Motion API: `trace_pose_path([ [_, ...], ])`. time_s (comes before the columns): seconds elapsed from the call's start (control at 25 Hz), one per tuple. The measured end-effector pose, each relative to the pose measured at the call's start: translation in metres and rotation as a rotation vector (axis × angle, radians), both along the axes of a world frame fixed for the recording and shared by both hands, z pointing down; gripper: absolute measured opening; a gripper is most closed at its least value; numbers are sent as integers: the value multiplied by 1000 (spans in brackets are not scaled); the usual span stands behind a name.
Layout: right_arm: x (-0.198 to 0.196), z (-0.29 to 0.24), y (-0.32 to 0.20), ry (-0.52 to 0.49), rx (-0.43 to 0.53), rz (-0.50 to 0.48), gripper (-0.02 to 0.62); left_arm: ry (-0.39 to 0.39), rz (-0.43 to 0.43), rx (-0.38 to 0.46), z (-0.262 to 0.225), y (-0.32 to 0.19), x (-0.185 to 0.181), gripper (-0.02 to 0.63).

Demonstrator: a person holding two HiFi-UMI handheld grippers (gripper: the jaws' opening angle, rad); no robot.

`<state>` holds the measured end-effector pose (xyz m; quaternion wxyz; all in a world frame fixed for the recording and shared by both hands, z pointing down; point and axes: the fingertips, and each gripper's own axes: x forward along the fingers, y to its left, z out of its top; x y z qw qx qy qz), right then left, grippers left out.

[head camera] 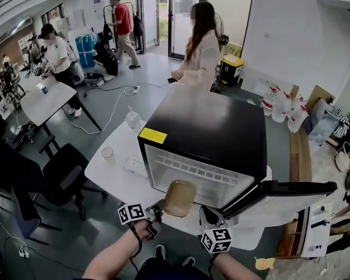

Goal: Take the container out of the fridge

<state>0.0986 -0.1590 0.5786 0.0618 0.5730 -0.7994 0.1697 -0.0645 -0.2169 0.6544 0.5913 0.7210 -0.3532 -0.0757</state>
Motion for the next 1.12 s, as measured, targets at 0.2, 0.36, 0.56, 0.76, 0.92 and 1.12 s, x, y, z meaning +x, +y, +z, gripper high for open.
trace_pose_path([
  [0.2, -6, -4, -15, 1, 17, -15, 6, 9, -17, 10, -9, 2, -12, 51],
  [0.36, -10, -4, -21, -3, 12, -17, 6, 16, -27, 4, -12, 14, -20, 51],
  [0.56, -11, -9, -29, -6, 24, -15, 6, 19, -9, 19, -22, 23, -25, 51],
  [0.76, -9, -10, -32, -6, 27, -10, 6, 23, 3, 24, -28, 29, -32, 51],
  [0.92, -11, -9, -34, -6, 29, -14, 6, 25, -6, 30, -30, 31, -41, 51],
  [1.12, -15, -12, -37, -6, 35, -21, 6, 24, -14, 37, -34, 35, -50, 51],
])
